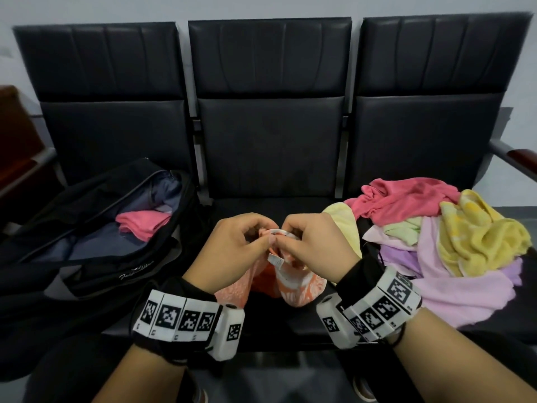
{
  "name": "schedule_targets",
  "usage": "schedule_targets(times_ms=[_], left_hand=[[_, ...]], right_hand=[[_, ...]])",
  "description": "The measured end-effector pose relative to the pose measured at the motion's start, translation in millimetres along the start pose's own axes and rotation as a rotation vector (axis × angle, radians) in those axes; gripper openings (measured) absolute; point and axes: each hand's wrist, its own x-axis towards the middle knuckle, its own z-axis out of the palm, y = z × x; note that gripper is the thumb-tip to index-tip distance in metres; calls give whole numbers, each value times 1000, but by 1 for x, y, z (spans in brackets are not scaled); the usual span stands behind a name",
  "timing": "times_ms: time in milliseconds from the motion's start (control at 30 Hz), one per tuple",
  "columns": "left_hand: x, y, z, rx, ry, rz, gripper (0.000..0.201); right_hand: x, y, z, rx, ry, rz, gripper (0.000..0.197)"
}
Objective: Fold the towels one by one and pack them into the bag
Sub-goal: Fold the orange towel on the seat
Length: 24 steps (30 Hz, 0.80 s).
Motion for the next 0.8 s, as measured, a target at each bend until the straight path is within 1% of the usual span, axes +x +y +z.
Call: schedule_targets(times_ms=[67, 133, 200, 267, 333, 400, 467, 533, 600, 633, 700, 767, 800], left_hand=[[0, -1, -1, 6, -2, 33, 12], [0, -2, -2, 43, 21, 67, 14], [1, -3, -4, 85, 92, 105, 18], [1, -4, -8, 98, 182, 157, 20], [3, -4, -15, 103, 269, 200, 22], [5, -5, -25, 77, 352, 204, 25], [8, -3, -35, 56, 446, 186, 26], [11, 0, -47, 9, 544, 160, 25], [12, 3, -63, -13, 646, 151, 26], [11, 4, -71, 5, 682, 147, 26], [11, 3, -85, 52, 701, 127, 24], [8, 0, -96, 98, 697, 95, 20], [6, -3, -100, 116, 705, 79, 19]], right_hand=[[0, -3, -1, 17, -7, 12, 30], [1, -3, -1, 40, -20, 10, 25], [2, 1, -2, 84, -69, 0, 16], [2, 11, -4, 64, -161, -31, 15], [0, 25, -7, -37, -258, -46, 21], [-2, 41, -9, -156, -323, -17, 25], [-4, 57, -8, -300, -359, 11, 30], [-7, 68, -9, -451, -384, 23, 28], [-9, 77, -12, -599, -410, 14, 30], [-10, 80, -15, -639, -398, -6, 29], [-10, 83, -24, -639, -314, -65, 24], [-6, 81, -37, -573, -196, -110, 25], [-3, 78, -44, -517, -128, -126, 20]])
